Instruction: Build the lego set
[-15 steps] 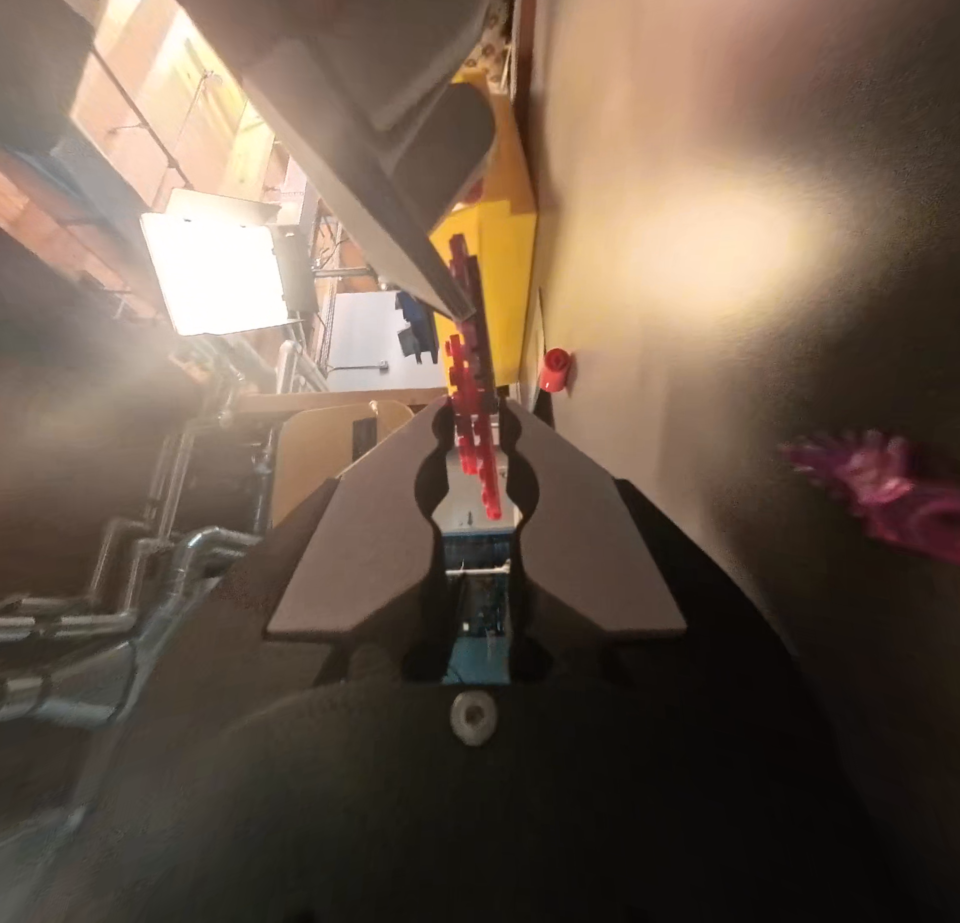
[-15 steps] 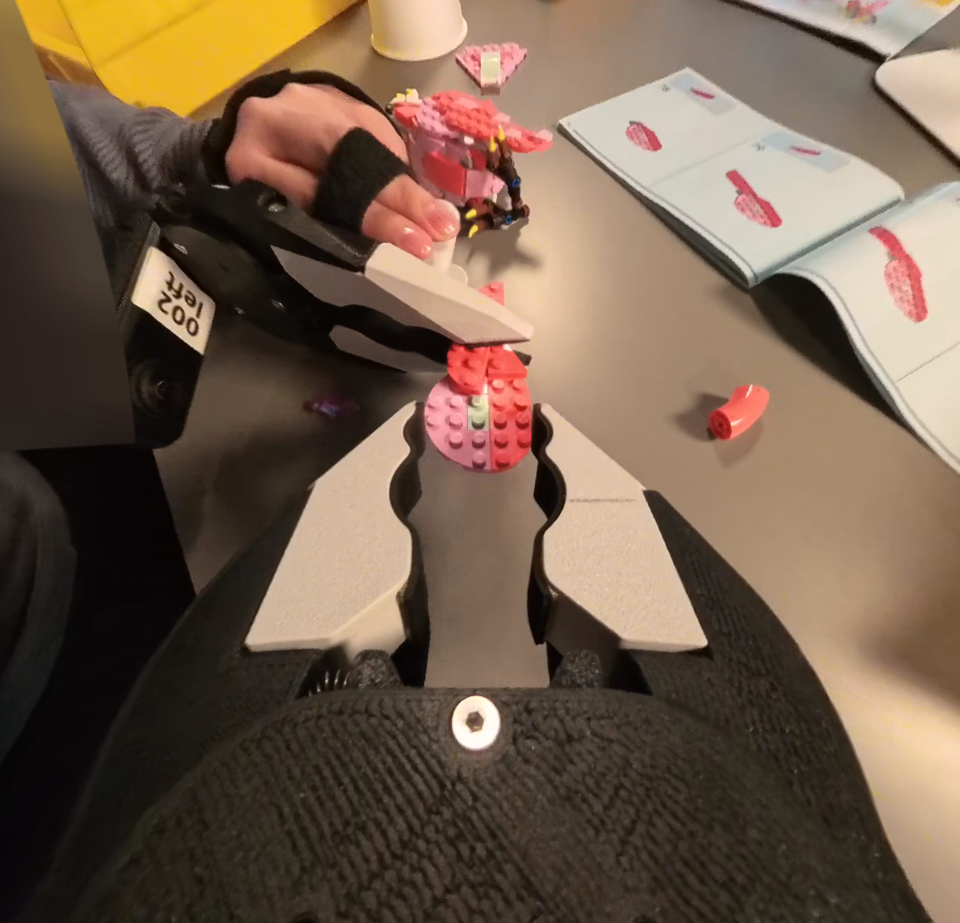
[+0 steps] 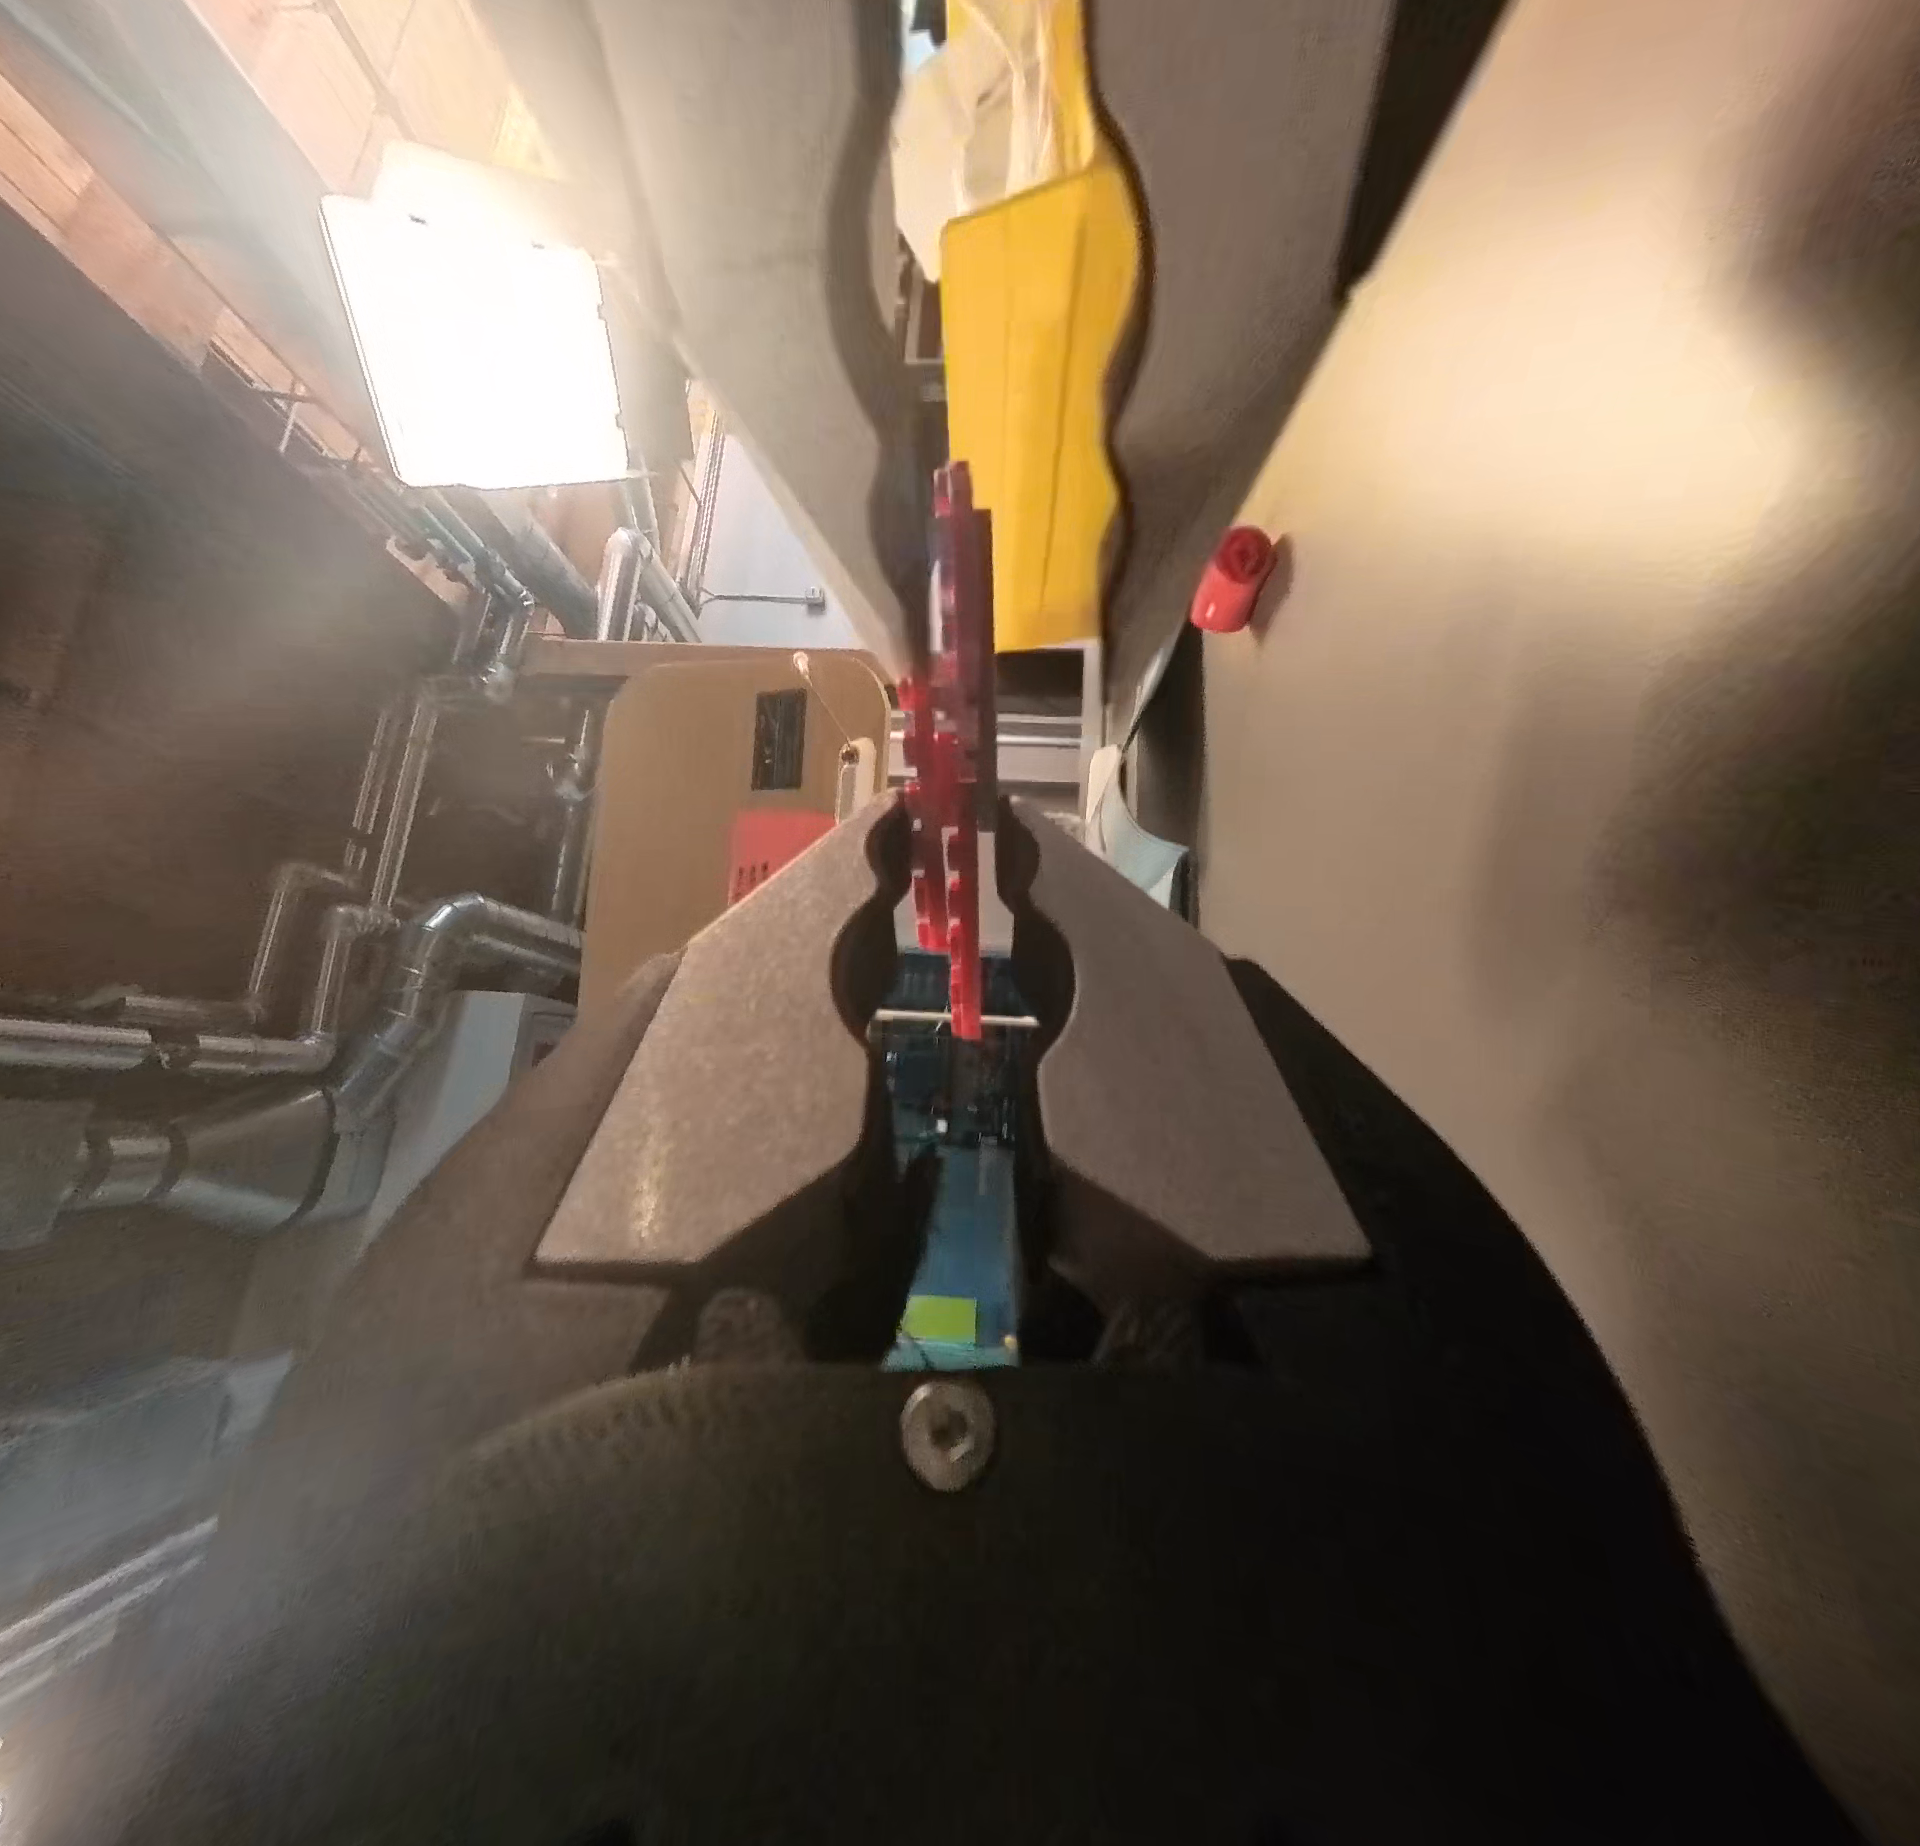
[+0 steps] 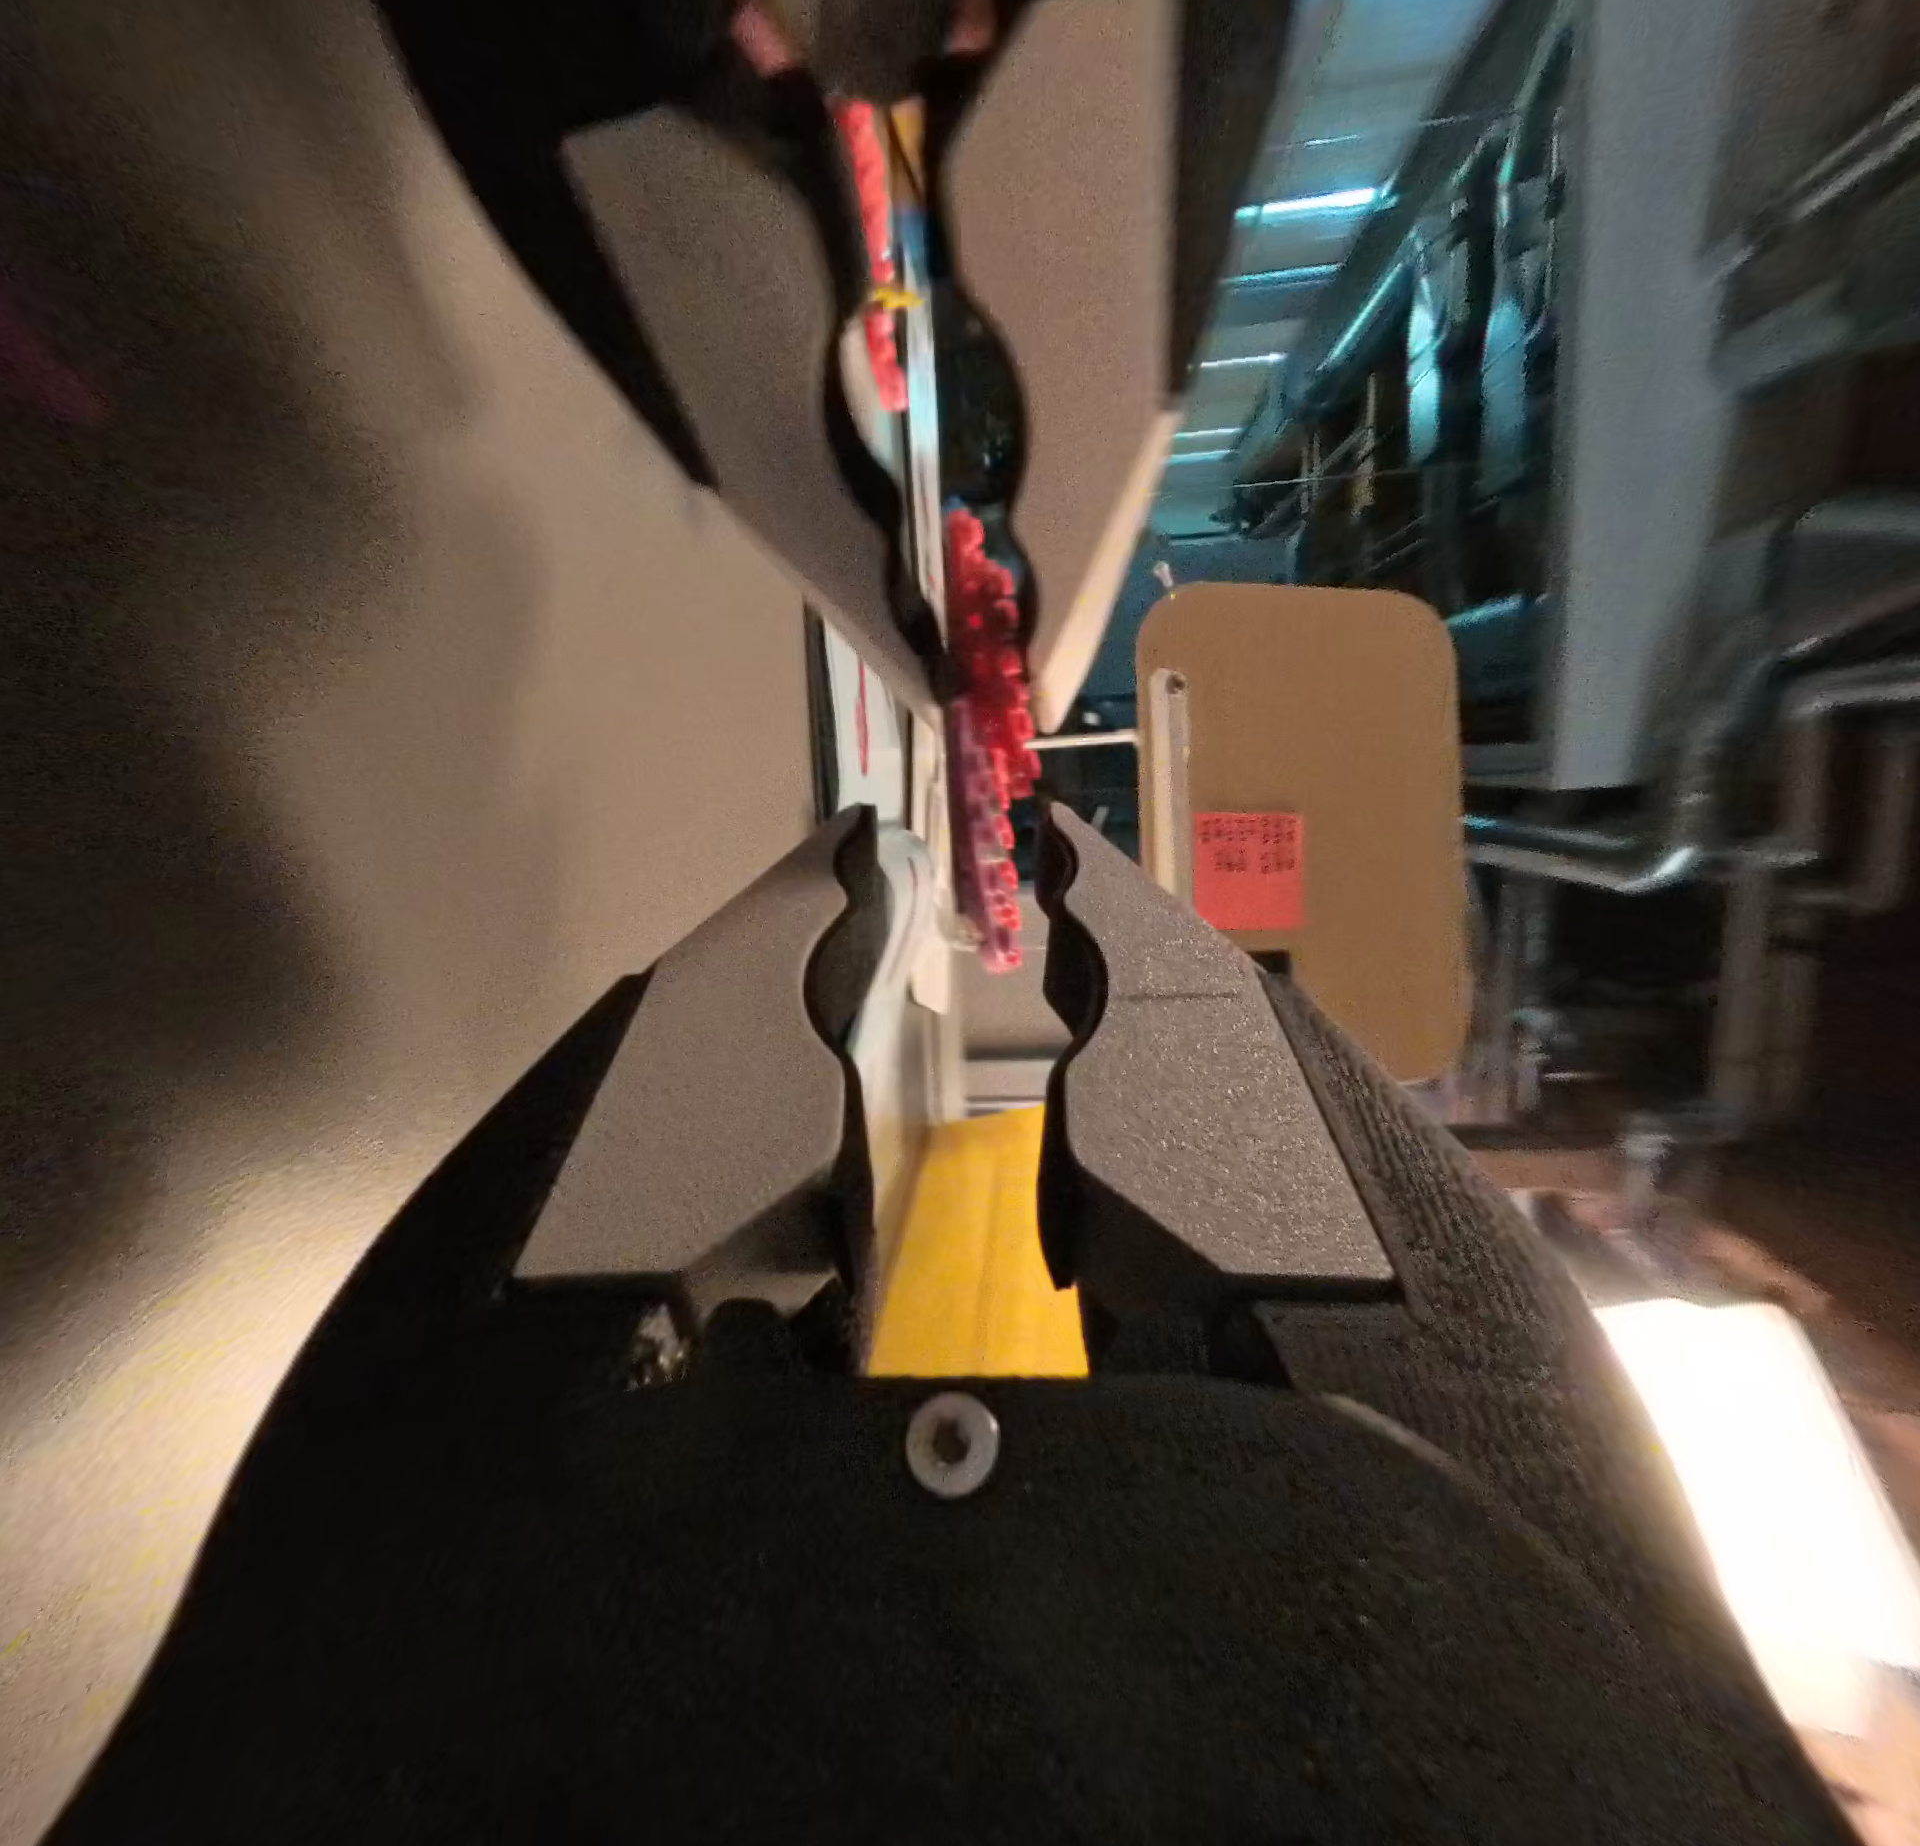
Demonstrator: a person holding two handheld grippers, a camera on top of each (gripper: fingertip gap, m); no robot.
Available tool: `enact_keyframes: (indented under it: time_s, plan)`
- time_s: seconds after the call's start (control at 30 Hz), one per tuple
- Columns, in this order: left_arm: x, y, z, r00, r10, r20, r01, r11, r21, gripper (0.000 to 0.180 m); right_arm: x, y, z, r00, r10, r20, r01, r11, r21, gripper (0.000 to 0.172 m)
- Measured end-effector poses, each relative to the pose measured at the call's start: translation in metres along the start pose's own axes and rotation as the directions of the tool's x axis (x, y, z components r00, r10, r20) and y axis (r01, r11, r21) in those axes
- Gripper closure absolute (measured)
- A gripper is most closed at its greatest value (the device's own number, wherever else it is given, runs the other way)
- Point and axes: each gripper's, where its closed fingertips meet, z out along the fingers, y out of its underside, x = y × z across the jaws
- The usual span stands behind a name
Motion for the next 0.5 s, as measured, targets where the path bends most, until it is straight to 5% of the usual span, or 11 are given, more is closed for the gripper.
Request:
enact_keyframes:
  time_s: [0.2,0.5]
  plan:
    - [-0.002,0.021,0.001,0.999,0.025,-0.021,-0.026,0.997,-0.070,0.167,0.009,-0.005,0.022,0.994,-0.061,-0.086,0.062,0.998,0.013,0.166]
    - [0.000,0.040,-0.001,0.994,-0.032,-0.103,0.016,0.989,-0.147,0.157,0.007,-0.015,0.041,0.999,0.039,-0.008,-0.038,0.996,0.077,0.166]
